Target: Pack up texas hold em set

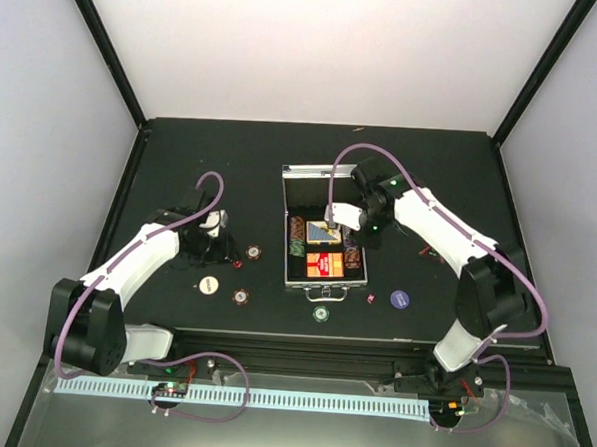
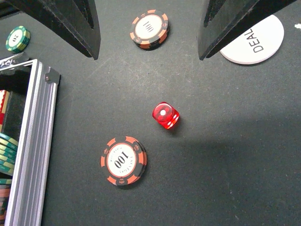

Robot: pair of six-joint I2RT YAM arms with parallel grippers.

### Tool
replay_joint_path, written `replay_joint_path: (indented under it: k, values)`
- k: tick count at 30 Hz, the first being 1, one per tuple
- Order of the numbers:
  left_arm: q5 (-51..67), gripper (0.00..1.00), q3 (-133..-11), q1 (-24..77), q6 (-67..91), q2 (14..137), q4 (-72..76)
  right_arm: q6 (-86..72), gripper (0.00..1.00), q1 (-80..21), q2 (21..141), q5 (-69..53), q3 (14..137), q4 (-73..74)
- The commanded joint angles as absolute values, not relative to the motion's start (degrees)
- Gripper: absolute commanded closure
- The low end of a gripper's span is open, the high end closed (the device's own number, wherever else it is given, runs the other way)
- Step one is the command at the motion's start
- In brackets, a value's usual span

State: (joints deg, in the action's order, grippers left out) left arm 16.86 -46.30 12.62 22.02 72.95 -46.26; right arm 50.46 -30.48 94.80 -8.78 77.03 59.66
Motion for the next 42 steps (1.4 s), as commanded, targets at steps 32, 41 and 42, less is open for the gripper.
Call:
replay_joint_path:
  k: [32,41,42]
  values:
    - [18.6,0.41,-46.1,13.0,24.1,72.6,-43.4,47.1,0.63,-34.7,110.8,-4.8,77.9,45.7]
    - [18.2,0.41,-46.0,13.0,24.2,72.8,-44.3,44.4,0.58,-34.6,107.4,-4.9,78.4,45.7]
    - [17.8,0.41,-46.1,13.0,24.0,72.9,-45.0,44.4,0.58,-34.7,106.6,-5.7,78.5,46.4]
